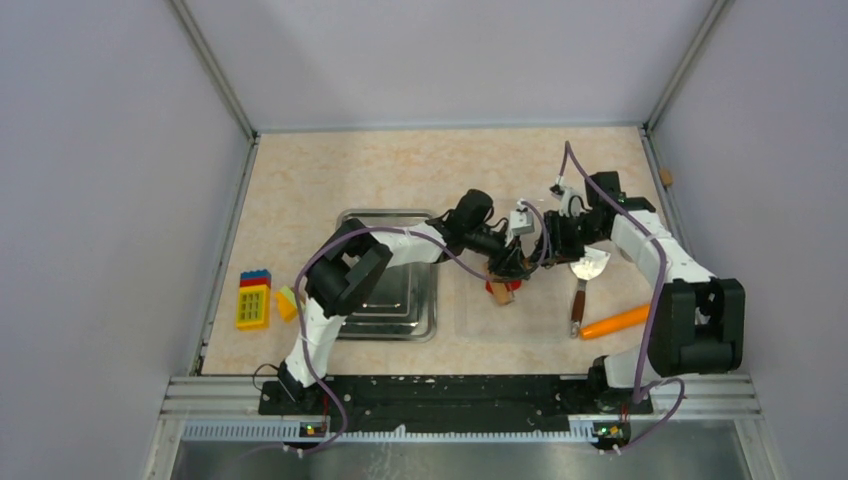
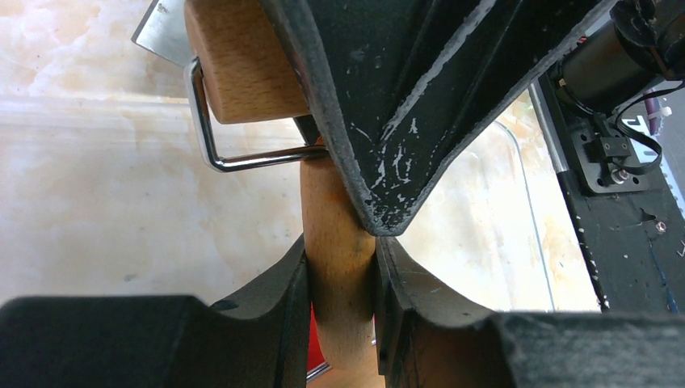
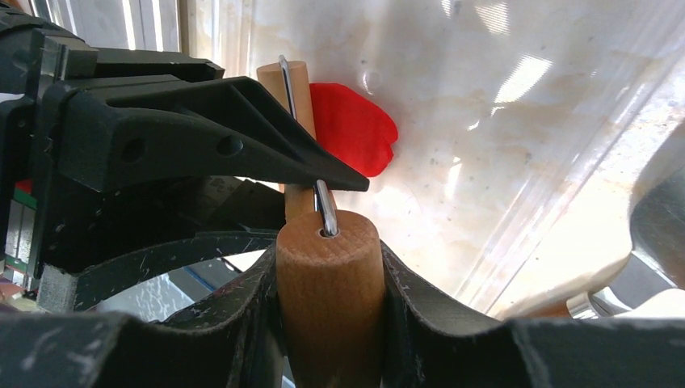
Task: Roll out the dumpling wrappers from the dough
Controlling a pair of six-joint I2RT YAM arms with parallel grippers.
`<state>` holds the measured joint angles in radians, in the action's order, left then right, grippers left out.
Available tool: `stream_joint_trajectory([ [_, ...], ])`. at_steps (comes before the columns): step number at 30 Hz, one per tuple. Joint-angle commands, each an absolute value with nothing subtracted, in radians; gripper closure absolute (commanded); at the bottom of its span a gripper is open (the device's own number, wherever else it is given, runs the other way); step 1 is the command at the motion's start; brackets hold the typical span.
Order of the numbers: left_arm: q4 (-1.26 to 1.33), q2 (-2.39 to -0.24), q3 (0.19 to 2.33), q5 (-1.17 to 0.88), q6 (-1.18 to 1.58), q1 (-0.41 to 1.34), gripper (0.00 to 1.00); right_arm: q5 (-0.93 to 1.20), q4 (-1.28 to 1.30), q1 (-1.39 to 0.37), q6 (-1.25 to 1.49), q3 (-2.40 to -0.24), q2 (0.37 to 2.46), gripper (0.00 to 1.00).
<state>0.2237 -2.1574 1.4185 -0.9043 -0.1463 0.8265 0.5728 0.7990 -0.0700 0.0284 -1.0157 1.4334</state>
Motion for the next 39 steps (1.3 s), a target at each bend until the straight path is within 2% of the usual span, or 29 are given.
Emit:
stream_joint_trajectory([
  [1, 0.229, -2.138, 1.361, -0.878, -0.205, 0.811, 1.0, 0.387, 0.782, -0.123, 0.036, -0.999, 1.499, 1.0],
  [10, 0.209, -2.124, 1.323, -0.871, -0.215, 0.781, 1.0, 0.39, 0.747, -0.152, 0.057, -1.015, 1.55, 1.0],
  [20, 0.145, -1.956, 1.423, -0.922, -0.107, 0.749, 1.0, 0.669, 0.79, -0.158, 0.112, -1.22, 1.506, 1.0],
  [25, 0.224, -1.944, 1.457, -0.978, 0.046, 0.763, 1.0, 0.724, 0.834, -0.145, 0.133, -1.259, 1.452, 1.0],
  [39, 0.281, -2.159, 1.539, -0.862, 0.026, 0.781, 1.0, 0.515, 0.789, -0.091, 0.068, -1.16, 1.488, 1.0],
])
